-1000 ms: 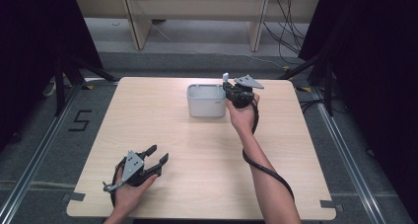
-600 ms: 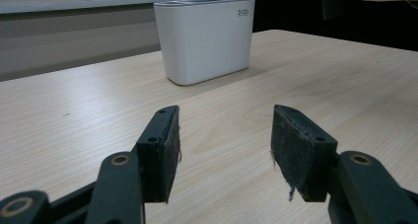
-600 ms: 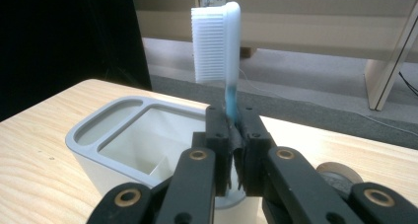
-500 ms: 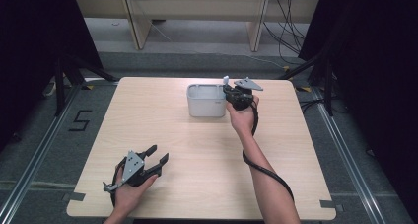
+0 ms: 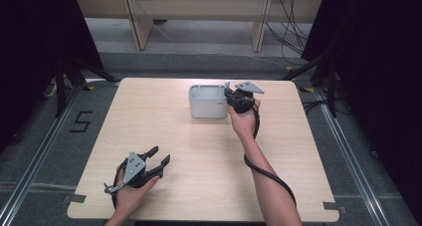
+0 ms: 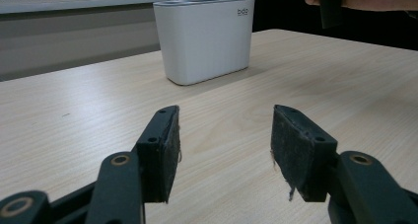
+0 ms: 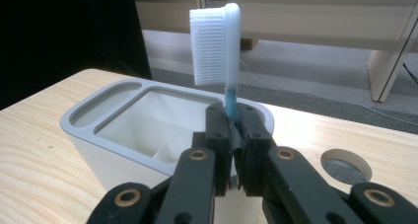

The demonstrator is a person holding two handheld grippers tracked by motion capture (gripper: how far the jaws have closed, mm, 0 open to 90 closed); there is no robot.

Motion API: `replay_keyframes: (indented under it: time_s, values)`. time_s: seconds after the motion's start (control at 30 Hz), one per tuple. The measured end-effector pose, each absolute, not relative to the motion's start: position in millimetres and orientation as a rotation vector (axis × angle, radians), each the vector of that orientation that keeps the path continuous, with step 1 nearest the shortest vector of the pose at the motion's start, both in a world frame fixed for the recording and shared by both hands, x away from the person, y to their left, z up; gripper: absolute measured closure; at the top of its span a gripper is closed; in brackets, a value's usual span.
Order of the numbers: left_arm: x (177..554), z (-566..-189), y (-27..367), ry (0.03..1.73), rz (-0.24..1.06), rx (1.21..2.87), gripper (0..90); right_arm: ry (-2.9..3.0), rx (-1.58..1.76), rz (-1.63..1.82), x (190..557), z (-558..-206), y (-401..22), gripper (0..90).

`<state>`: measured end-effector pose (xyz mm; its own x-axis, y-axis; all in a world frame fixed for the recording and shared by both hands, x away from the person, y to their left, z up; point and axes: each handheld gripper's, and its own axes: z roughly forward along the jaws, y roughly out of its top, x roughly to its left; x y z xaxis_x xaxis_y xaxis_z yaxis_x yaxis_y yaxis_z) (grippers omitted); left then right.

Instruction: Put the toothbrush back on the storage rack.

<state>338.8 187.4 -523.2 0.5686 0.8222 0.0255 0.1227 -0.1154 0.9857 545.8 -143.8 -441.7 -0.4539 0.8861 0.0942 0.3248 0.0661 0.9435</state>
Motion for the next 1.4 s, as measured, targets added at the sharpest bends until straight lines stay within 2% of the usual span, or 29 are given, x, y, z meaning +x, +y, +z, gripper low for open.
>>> replay_keyframes:
  time_s: [0.43,0.7,0.83,1.0,1.4]
  values:
    - [339,-523,188,0.816,0.724,1.595,44.1,1.825,1.218,1.385,544,-441,-142,85.2]
    - [339,-523,187,0.816,0.724,1.597,44.1,1.798,1.238,1.336,542,-439,-146,57.5]
    - [339,-523,187,0.815,0.725,1.598,44.1,1.789,1.253,1.307,540,-439,-151,46.6]
    - [339,-523,187,0.816,0.725,1.598,44.1,1.802,1.267,1.295,535,-437,-155,41.4]
    - [339,-523,187,0.818,0.724,1.593,44.1,1.871,1.241,1.250,514,-434,-163,36.8]
